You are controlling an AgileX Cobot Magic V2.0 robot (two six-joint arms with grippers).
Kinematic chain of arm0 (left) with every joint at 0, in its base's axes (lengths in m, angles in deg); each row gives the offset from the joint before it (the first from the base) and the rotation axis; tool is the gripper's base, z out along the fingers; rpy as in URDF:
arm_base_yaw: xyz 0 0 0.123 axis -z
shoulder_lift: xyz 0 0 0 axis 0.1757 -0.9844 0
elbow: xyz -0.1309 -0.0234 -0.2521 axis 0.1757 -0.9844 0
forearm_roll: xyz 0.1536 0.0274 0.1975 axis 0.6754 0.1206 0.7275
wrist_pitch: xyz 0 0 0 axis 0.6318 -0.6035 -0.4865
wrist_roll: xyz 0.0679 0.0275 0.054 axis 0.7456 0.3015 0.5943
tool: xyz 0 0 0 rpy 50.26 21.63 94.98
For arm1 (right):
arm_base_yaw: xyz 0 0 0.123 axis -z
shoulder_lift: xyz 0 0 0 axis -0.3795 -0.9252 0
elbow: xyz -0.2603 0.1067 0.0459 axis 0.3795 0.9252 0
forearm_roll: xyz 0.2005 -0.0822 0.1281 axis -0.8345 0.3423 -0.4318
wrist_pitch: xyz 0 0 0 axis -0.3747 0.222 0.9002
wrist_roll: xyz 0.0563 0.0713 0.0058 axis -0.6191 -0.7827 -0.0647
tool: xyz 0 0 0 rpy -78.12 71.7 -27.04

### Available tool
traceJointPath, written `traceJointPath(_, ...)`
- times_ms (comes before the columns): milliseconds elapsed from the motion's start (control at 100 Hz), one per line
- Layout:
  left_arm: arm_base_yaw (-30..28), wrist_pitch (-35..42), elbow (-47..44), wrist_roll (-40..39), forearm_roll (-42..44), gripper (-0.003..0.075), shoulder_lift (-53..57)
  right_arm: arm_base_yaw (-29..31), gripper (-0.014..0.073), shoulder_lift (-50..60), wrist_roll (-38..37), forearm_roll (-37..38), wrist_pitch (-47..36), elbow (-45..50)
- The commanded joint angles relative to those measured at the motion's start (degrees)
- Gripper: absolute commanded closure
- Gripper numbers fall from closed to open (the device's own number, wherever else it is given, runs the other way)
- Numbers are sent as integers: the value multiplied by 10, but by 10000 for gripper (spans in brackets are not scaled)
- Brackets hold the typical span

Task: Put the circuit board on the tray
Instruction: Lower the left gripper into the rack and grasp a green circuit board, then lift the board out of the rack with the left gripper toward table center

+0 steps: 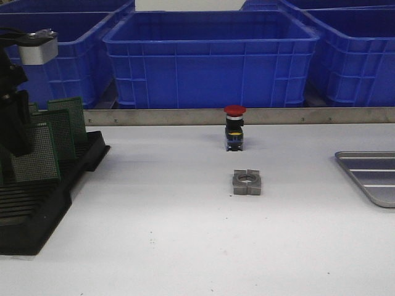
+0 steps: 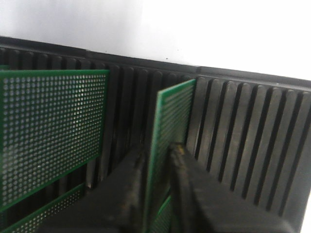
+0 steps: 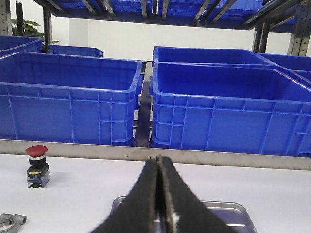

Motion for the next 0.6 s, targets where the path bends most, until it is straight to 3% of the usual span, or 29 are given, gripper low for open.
traceJointPath(0,-1,3,17,0,-19,738,26,1,663,9,5,-1,-44,3)
traceJointPath(130,-1,-9,25,0,-19,738,26,1,663,9,5,-1,-44,3)
traceJointPath(410,-1,-123,100,0,-55,738,26,1,663,9,5,-1,-44,3)
traceJointPath(590,-1,-121,128,-2,-113,738,39,1,663,9,5,-1,-44,3)
